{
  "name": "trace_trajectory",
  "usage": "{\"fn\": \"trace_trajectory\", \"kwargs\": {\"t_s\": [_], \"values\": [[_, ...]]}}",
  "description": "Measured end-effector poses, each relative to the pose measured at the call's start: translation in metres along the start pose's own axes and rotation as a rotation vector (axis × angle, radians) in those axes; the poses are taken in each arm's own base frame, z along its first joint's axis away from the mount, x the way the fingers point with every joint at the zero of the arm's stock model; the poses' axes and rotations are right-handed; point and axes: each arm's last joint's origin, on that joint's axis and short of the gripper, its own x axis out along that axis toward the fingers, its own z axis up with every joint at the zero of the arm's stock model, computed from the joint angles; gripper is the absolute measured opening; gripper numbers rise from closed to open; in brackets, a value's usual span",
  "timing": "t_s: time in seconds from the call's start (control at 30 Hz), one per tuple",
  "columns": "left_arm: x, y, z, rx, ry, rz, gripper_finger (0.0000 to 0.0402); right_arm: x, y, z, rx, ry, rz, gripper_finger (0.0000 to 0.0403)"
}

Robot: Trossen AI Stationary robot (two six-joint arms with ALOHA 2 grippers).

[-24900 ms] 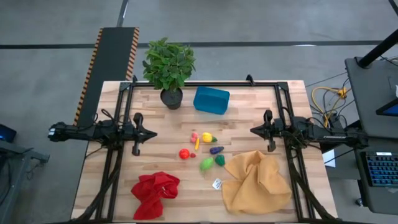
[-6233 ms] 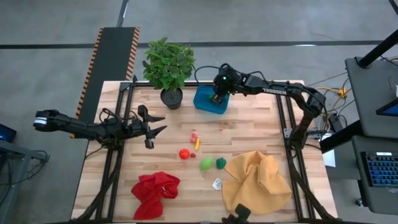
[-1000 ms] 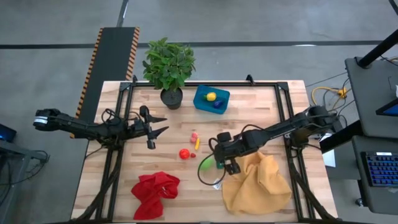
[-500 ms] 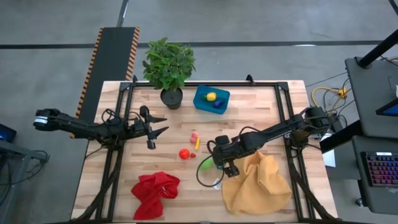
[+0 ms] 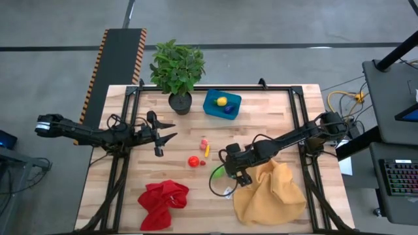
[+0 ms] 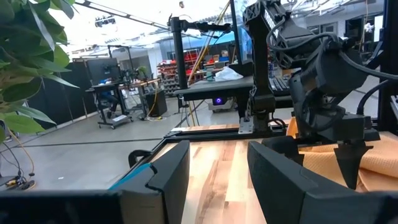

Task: Pick and placing Produce into tupperware
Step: Put the green bell pepper into the blue bin

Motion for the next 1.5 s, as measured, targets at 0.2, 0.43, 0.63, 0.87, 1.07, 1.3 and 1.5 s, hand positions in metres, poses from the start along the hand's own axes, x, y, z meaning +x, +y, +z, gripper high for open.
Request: {"fn": "trace_trajectory", "kwargs": {"t_s": [0.2,0.43,0.63,0.87,1.07,1.3,1.5], "values": [[0.0,0.0,0.0,0.0,0.001,0.0,0.0148,0.007,0.001,-0.007,-0.012,-0.025,0.004,0.0381],[0.0,0.0,0.0,0.0,0.002,0.0,0.0148,0.012,0.002,-0.012,-0.008,-0.057,0.024,0.0381],[0.0,0.0,0.0,0.001,0.003,-0.001,0.0148,0.018,0.003,-0.018,-0.006,-0.091,0.037,0.0381],[0.0,0.0,0.0,0.001,0.003,0.0,0.0148,0.02,0.004,-0.02,0.009,-0.098,0.038,0.0381],[0.0,0.0,0.0,0.001,0.004,-0.001,0.0148,0.041,0.004,-0.025,0.043,-0.055,0.046,0.0381],[0.001,0.0,0.0,-0.001,0.0,0.0,0.0148,0.044,0.004,-0.023,0.043,-0.045,0.046,0.0381],[0.001,0.0,0.0,-0.002,-0.001,0.001,0.0148,0.039,0.0,-0.024,0.043,-0.048,0.037,0.038]]}}
